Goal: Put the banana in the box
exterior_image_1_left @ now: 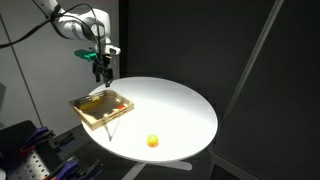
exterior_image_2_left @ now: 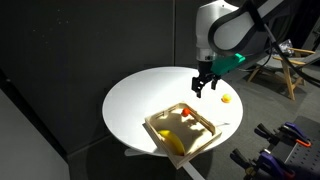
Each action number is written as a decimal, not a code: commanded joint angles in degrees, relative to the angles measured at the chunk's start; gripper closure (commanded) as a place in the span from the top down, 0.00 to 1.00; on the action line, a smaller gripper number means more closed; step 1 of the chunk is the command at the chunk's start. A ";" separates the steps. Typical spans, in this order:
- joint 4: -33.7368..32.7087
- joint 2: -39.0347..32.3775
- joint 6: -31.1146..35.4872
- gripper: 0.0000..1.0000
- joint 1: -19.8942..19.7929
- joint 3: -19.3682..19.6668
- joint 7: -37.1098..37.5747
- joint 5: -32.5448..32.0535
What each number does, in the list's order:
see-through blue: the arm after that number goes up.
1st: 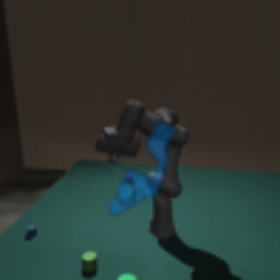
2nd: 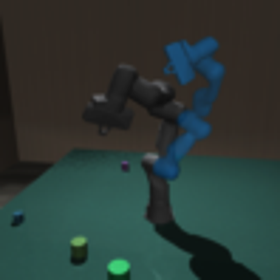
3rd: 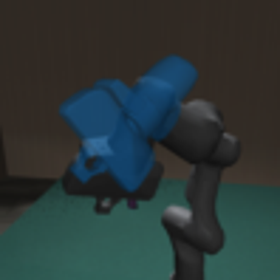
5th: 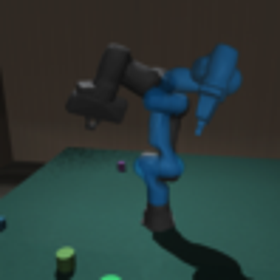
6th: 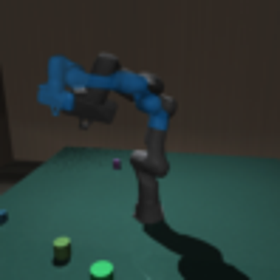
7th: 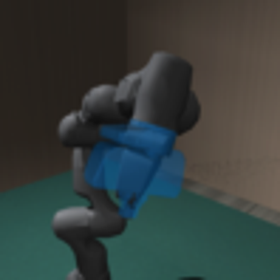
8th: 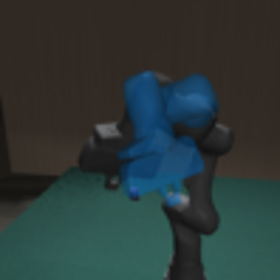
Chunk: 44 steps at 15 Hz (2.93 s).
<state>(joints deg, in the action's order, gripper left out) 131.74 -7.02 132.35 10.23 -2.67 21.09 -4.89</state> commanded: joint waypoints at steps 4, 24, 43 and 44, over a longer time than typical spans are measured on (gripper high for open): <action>4.31 8.25 -1.14 1.00 -2.07 -0.88 -0.33 2.04; 8.05 24.68 -13.24 1.00 -4.15 -1.47 -5.58 8.19; 9.07 28.01 -15.64 1.00 -5.15 -2.70 -7.20 6.87; 9.07 28.01 -15.64 1.00 -5.14 -2.71 -7.21 6.87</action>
<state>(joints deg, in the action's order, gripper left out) 140.89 20.97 116.81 6.05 -4.49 14.19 1.63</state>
